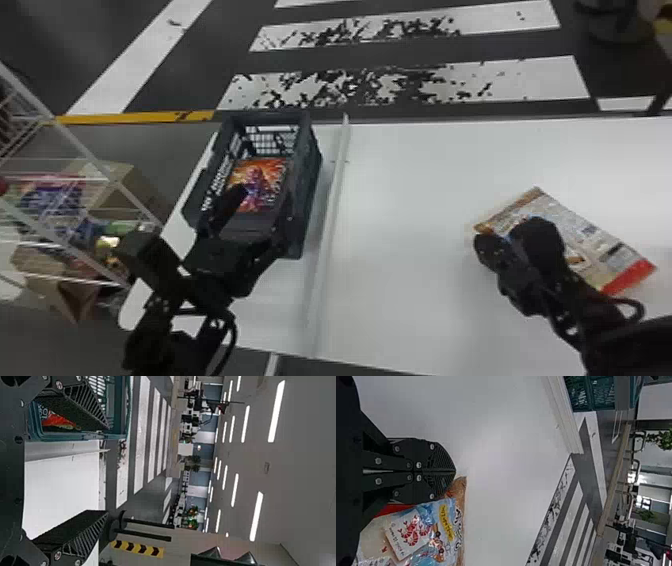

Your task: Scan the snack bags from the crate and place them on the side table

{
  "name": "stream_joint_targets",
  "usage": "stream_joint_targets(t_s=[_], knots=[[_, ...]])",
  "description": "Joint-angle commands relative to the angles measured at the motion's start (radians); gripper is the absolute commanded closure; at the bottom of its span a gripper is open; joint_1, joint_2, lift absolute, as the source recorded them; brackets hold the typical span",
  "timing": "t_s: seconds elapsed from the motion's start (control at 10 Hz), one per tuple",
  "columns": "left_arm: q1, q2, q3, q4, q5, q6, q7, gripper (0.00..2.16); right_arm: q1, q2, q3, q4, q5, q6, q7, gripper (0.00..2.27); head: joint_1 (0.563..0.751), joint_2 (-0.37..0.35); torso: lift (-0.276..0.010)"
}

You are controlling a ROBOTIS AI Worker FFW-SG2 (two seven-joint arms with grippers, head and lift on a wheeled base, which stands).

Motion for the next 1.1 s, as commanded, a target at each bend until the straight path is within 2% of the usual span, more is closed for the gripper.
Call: stream_joint_targets(t_s=[0.0,0.5,1.0], knots=[[0.0,-0.003,0.0,0.0,0.0,0.002,0.0,0.14,-0.036,0.009,0.008,0.034,0.002,0.019,-0.02,2.21,0.695,0.229,-0.094],[0.0,-0.003,0.0,0.014,0.012,0.002,-0.003,0.14,-0.104,0.019,0.004,0.092,0.014,0.035,-0.066,2.21,0.695,0.214,-0.094],[-0.002,-0.003,0.0,0.016,0.017,0.005,-0.006,0.14,-0.121,0.014,-0.036,0.109,0.025,0.035,-0.064,2.21,0.695,0.183,-0.094]])
